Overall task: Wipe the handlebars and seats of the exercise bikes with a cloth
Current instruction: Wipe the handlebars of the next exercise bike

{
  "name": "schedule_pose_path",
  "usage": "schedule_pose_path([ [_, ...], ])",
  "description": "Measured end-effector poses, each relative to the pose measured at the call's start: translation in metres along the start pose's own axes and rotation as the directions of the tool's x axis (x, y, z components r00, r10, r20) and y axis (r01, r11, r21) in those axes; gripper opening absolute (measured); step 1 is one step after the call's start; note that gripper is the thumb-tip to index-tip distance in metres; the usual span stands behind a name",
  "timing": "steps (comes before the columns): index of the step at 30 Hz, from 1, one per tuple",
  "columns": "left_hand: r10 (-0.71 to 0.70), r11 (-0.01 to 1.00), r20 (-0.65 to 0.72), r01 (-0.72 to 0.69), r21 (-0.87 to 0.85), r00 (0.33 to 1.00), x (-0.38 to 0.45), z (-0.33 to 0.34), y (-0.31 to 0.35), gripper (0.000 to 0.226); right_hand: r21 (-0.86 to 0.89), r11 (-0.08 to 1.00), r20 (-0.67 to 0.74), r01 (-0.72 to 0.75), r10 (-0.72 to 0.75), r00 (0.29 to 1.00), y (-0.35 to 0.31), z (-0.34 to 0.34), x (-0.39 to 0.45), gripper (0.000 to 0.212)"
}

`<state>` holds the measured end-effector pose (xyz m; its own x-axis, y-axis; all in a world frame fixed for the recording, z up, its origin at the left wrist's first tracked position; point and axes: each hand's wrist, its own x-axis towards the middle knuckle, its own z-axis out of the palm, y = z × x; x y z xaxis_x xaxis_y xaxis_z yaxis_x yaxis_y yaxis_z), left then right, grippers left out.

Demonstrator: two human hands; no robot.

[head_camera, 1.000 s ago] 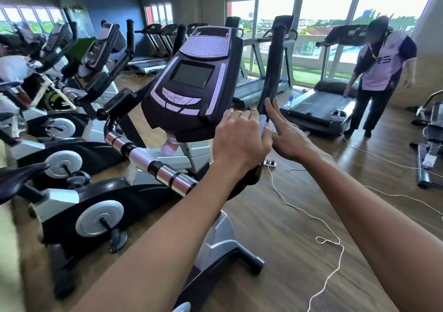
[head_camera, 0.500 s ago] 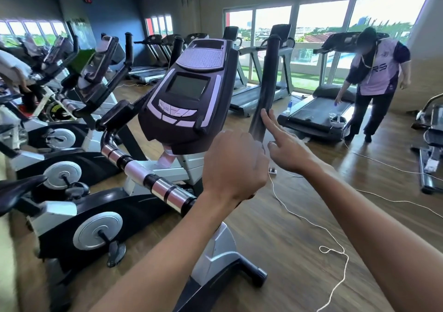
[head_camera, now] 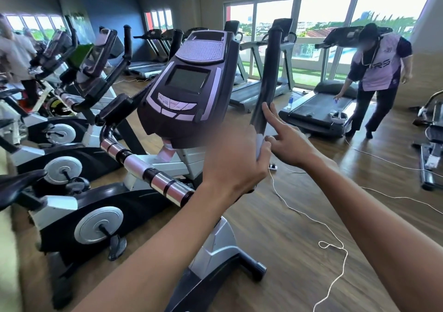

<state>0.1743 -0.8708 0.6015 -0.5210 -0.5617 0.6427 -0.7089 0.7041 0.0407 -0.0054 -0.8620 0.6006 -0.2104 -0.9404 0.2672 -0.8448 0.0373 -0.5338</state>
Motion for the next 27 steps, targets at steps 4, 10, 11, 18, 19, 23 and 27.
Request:
schedule_pose_path([
  [4, -0.006, 1.000, 0.022, 0.006, 0.023, 1.000, -0.005, -0.003, 0.000, 0.065, -0.016, 1.000, 0.006, -0.004, 0.004, 1.000, -0.001, -0.004, 0.002, 0.087],
  [10, -0.055, 0.998, 0.061, 0.052, 0.045, 0.997, 0.029, -0.006, 0.002, 0.050, -0.021, 1.000, -0.001, -0.010, 0.010, 1.000, -0.003, -0.004, 0.003, 0.083],
  [11, -0.056, 0.997, 0.040, 0.054, 0.047, 0.998, 0.026, -0.006, 0.003, 0.044, -0.019, 1.000, 0.004, -0.021, 0.021, 1.000, -0.003, -0.003, 0.002, 0.084],
  [18, 0.007, 1.000, -0.067, -0.008, -0.008, 0.998, -0.028, -0.002, 0.005, 0.052, -0.038, 0.999, 0.005, -0.029, 0.029, 1.000, -0.005, -0.004, -0.002, 0.088],
  [19, 0.009, 1.000, -0.046, -0.009, 0.002, 0.999, -0.025, -0.001, 0.004, 0.055, -0.044, 0.999, 0.006, -0.029, 0.030, 1.000, -0.006, -0.005, -0.001, 0.087],
  [23, -0.008, 1.000, -0.004, 0.009, 0.015, 1.000, 0.010, -0.005, 0.003, 0.054, -0.050, 0.999, 0.010, -0.016, 0.016, 1.000, -0.007, -0.007, 0.003, 0.086],
  [27, -0.157, 0.988, 0.056, 0.157, 0.013, 0.986, 0.045, -0.007, 0.010, 0.033, -0.041, 0.999, 0.022, -0.009, 0.010, 1.000, -0.005, -0.013, 0.001, 0.087],
])
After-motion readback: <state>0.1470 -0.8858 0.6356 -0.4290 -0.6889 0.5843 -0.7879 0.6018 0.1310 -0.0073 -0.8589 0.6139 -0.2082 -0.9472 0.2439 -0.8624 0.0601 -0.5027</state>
